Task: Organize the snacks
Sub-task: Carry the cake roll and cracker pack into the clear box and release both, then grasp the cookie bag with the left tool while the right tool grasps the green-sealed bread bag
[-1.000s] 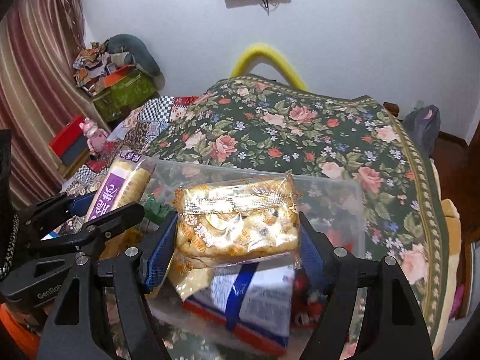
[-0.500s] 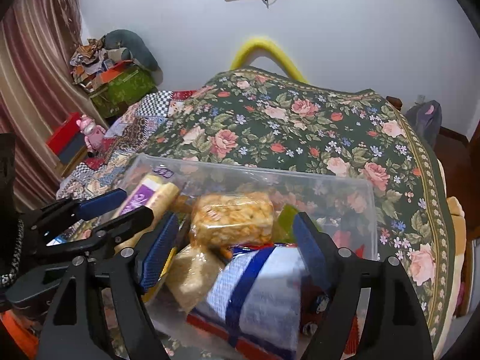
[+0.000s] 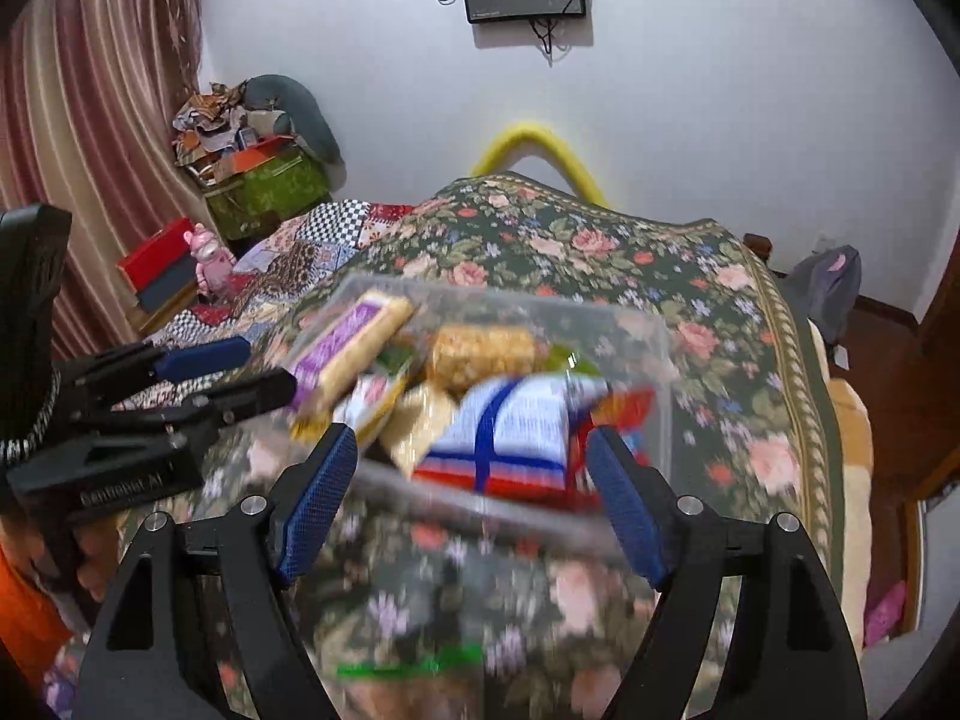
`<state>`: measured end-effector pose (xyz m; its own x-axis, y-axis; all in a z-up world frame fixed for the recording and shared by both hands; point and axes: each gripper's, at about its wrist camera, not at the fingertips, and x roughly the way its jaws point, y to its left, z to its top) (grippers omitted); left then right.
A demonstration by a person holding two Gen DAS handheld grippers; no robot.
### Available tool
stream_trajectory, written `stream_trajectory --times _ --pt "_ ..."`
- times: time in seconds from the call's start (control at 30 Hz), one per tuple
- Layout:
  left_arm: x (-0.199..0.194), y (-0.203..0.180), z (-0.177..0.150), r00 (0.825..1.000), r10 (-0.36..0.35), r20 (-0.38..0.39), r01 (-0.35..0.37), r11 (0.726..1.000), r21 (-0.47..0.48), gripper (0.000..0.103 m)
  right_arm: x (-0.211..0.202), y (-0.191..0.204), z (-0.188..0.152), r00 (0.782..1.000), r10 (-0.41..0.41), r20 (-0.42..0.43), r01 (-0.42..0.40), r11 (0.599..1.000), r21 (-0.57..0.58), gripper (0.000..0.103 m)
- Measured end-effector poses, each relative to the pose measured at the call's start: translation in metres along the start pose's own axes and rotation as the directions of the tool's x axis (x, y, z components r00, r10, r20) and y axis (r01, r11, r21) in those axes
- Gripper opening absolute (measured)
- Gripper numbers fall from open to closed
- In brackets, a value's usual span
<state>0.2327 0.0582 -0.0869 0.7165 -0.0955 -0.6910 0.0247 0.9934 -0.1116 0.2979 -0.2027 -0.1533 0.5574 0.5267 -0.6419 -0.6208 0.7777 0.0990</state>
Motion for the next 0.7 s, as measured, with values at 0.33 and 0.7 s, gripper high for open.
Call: stream_trajectory --times 0.33,0.7 --pt "-0.021 -0.017 -0.063 0.997 -0.021 -0.079 0.022 1.0 0.011 0.06 -0.02 -0.004 -0.071 0.996 -0.009 -0.084 0.012 1.0 0.028 0.079" --pt "-0.035 -0.052 -0.105 0.985 -0.093 -0.148 0.094 0.996 0.002 0.072 -0.041 -0.013 -0.135 0.986 -0.018 -0.168 0.036 0.994 0.099 0.079"
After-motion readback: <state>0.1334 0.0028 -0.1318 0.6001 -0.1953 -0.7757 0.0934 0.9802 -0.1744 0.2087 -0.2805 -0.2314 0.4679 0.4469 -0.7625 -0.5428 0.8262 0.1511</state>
